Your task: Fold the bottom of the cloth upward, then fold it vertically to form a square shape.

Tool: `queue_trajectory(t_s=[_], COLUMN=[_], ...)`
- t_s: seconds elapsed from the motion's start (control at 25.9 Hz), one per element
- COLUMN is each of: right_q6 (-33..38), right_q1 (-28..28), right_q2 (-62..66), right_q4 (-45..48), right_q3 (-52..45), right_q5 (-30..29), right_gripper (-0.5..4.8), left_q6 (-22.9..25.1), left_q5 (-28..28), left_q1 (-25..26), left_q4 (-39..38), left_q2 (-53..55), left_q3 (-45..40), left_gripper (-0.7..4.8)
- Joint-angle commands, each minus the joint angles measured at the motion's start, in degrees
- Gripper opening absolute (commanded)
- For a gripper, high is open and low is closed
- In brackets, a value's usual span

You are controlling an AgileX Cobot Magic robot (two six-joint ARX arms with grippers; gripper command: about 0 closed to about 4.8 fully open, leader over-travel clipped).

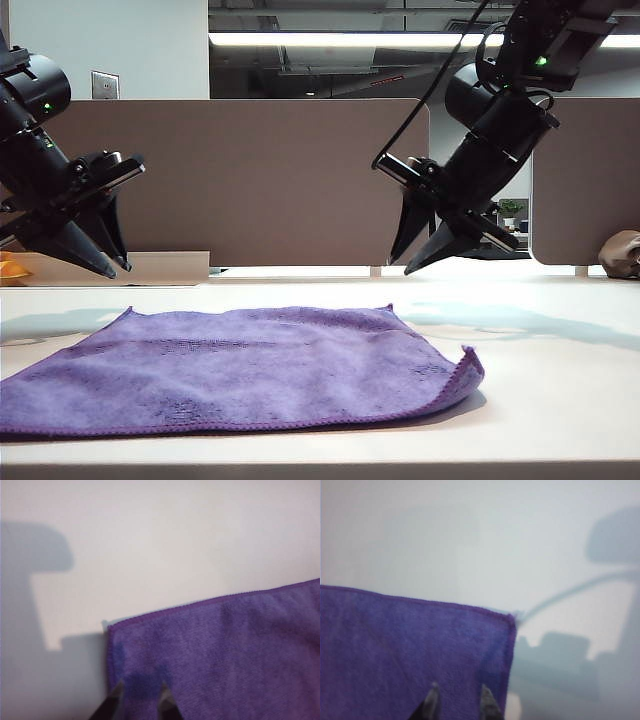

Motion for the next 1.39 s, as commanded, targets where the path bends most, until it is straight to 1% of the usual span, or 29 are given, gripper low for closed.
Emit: queue_trajectory(t_s=[0.04, 0.12, 0.23, 0.54, 0.66, 0.77, 0.93, 1.0, 1.04, 1.12, 1.19, 1.39], right_q6=[-5.0, -7.7, -12.6, -19.1, -21.3, -21.9, -21.4, -20.5, -20.1, -19.9, -19.8, -18.1], right_q1=[0.1, 0.1, 0.1, 0.2, 0.2, 0.4, 0.9, 1.3, 1.9, 2.3, 3.2, 4.1], right_q2=[-0.1, -0.1, -0.1, 1.3, 3.2, 4.7, 5.3, 5.3, 5.6, 5.9, 6.1, 7.3], right_q4=[-4.0, -6.9, -11.1, -13.0, -14.7, -15.8, -13.9, -13.8, -14.1, -14.3, -14.1, -13.8], right_q3=[1.9, 3.7, 7.4, 11.0, 12.1, 13.2, 13.8, 13.8, 14.1, 14.4, 14.4, 14.4], right_q5=[2.5, 4.3, 8.5, 12.7, 12.7, 12.5, 8.1, 7.8, 6.2, 5.2, 5.8, 6.3], right_gripper=[1.03, 1.03, 1.03, 1.03, 1.04, 1.04, 1.03, 1.04, 1.04, 1.04, 1.04, 1.03], left_q6=[0.0, 0.0, 0.0, 0.1, 0.7, 1.6, 1.7, 1.7, 1.7, 1.7, 1.7, 1.6], left_q5=[0.4, 0.4, 0.4, 0.4, 0.4, 0.4, 0.2, 0.2, 0.5, 0.6, 0.7, 4.1], left_q1=[0.0, 0.0, 0.0, 0.1, 0.1, 0.1, 1.0, 1.3, 1.8, 2.2, 2.5, 2.6], left_q4=[0.0, -0.1, -0.4, -0.8, -0.8, -0.8, -0.5, -0.3, -0.3, -0.3, -0.4, -0.3], left_q2=[-0.1, -0.1, -0.1, -0.1, -0.1, -0.1, 0.0, 0.0, 0.0, 0.1, 0.4, 3.1], left_q3=[0.1, 0.1, 0.1, 0.1, 0.1, 0.1, 0.1, 0.1, 0.1, 0.1, 0.1, 0.1], left_gripper=[0.89, 0.89, 0.89, 0.89, 0.89, 0.89, 0.89, 0.89, 0.89, 0.89, 0.89, 0.89])
